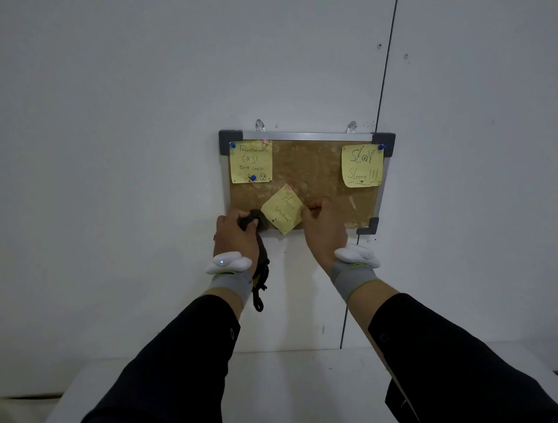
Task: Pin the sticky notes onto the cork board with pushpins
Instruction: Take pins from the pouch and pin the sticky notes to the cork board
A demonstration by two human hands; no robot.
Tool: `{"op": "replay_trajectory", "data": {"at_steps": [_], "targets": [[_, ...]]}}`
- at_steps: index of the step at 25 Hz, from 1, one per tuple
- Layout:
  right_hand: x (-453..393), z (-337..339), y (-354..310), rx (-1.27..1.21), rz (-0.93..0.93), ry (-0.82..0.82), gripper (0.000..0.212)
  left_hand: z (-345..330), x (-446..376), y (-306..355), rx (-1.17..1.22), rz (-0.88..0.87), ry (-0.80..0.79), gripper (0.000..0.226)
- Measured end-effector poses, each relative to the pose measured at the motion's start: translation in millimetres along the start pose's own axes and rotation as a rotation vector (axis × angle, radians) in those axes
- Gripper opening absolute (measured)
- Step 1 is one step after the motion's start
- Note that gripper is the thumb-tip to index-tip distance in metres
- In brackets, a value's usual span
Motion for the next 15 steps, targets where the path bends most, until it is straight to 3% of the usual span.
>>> {"op": "replay_trajectory", "data": {"at_steps": [5,10,15], "targets": [[3.7,-3.4,-0.1,-0.059,0.012,-0.1,0.014,0.3,12.8,-5.5,-0.029,0.006,-0.004,0.012],[2.2,7.1,-10.3,-0.456,-0.159,-0.135,0.029,6.2,17.7,6.5,-0.053,0.041,0.191,0.018],[1.8,15.5,-21.3,-0.662,-0.255,-0.216,0.017,-1.2,2.1,30.3,-0.012,-0.001,0.191,0.019]]}}
Point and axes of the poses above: each hand's wrist, its own x-axis away from the middle knuckle, its own z-axis out of the back of the hand, y = z × x, the point moved 2 cm from there along -x, towards the middle knuckle, and after that the axes turned 8 degrees about -z, right-handed, at the moved point
